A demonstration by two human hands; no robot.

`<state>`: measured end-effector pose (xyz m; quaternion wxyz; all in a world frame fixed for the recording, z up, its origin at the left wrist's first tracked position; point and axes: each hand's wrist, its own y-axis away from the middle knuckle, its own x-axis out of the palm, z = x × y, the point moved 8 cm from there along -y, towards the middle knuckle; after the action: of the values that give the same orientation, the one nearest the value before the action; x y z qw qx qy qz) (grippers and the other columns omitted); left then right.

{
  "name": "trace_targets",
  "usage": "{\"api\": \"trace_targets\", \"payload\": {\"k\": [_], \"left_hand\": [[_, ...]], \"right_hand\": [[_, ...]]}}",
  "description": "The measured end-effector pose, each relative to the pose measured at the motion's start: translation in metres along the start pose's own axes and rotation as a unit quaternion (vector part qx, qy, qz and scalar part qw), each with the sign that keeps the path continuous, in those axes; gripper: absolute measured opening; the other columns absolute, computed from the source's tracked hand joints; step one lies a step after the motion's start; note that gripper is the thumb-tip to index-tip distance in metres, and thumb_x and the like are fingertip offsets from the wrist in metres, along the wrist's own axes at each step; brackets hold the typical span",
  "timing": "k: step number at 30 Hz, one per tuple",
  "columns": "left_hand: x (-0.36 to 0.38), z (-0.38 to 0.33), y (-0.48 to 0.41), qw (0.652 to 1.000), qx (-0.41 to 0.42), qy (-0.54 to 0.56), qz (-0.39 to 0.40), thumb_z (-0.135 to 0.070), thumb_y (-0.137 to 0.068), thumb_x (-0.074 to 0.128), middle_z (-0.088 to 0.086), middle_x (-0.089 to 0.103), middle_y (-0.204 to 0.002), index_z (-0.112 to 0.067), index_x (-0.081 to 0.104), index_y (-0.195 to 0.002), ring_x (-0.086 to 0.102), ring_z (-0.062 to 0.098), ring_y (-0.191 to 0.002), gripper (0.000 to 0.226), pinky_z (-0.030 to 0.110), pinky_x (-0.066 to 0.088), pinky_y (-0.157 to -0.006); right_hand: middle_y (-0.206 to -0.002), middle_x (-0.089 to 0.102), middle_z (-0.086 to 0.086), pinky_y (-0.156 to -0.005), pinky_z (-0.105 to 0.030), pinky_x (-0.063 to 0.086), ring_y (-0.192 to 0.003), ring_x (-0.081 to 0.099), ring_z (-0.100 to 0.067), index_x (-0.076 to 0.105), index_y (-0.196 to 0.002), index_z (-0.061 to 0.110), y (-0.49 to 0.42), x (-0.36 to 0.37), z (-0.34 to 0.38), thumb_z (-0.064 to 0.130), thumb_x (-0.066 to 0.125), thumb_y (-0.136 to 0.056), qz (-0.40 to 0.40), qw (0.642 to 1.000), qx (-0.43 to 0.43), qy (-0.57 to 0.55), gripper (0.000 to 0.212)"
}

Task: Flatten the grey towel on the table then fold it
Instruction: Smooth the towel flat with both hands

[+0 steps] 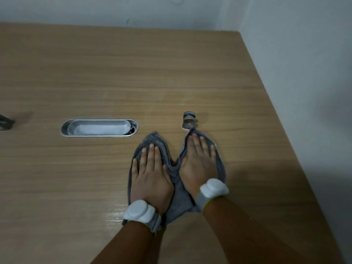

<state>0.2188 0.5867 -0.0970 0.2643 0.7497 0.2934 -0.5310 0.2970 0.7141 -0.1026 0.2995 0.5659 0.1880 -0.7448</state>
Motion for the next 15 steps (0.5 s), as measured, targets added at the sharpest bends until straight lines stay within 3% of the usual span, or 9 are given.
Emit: {"api": "trace_targets", "payload": {"k": [3, 6, 9, 11, 15], "left_hand": [[-0.005, 0.008, -0.009, 1.000, 0.008, 0.000, 0.002, -0.037, -0.097, 0.003, -0.005, -0.002, -0.168, -0.020, 0.004, -0.161, -0.007, 0.013, -0.155, 0.067, 0.038, -0.008, -0.124], [-0.011, 0.013, -0.015, 0.999, 0.033, 0.000, 0.001, -0.036, -0.102, 0.009, -0.005, -0.001, -0.168, -0.020, 0.007, -0.161, -0.005, 0.014, -0.155, 0.062, 0.037, -0.008, -0.124], [-0.013, 0.016, -0.020, 0.999, 0.037, 0.006, 0.005, -0.036, -0.106, 0.019, -0.006, 0.000, -0.168, -0.020, 0.008, -0.161, -0.005, 0.013, -0.155, 0.058, 0.036, -0.009, -0.124], [-0.014, 0.017, -0.022, 0.999, 0.039, 0.010, 0.003, -0.036, -0.107, 0.019, -0.007, 0.000, -0.168, -0.019, 0.008, -0.161, -0.004, 0.012, -0.155, 0.058, 0.036, -0.009, -0.124], [-0.017, 0.029, -0.018, 1.000, 0.028, 0.008, -0.007, -0.043, -0.104, 0.007, -0.007, 0.001, -0.168, -0.020, 0.008, -0.161, -0.004, 0.011, -0.155, 0.062, 0.037, -0.008, -0.125]], "right_hand": [[-0.170, 0.018, 0.004, -0.122, -0.040, -0.013, -0.157, 0.008, -0.020, 0.020, -0.161, 0.019, -0.016, 0.006, 0.029, 0.037, 0.006, -0.092, 0.030, 0.995, -0.096, 0.001, 0.073], [-0.168, 0.025, 0.003, -0.125, -0.039, -0.004, -0.156, 0.015, -0.018, 0.027, -0.160, 0.018, -0.022, 0.001, 0.026, 0.034, 0.019, -0.098, 0.025, 0.991, -0.133, -0.003, 0.065], [-0.164, 0.034, 0.000, -0.126, -0.042, 0.007, -0.154, 0.023, -0.020, 0.034, -0.157, 0.016, -0.020, -0.011, -0.007, 0.034, 0.018, -0.097, -0.028, 0.998, -0.048, 0.005, 0.064], [-0.166, 0.030, -0.001, -0.126, -0.044, 0.010, -0.155, 0.021, -0.020, 0.030, -0.158, 0.014, -0.015, -0.013, -0.026, 0.034, 0.017, -0.100, -0.038, 0.999, 0.022, 0.018, 0.063], [-0.166, 0.029, -0.006, -0.127, -0.047, 0.012, -0.155, 0.022, -0.023, 0.030, -0.158, 0.010, 0.008, -0.015, -0.026, 0.038, 0.016, -0.103, -0.058, 0.995, 0.075, 0.013, 0.064]]}}
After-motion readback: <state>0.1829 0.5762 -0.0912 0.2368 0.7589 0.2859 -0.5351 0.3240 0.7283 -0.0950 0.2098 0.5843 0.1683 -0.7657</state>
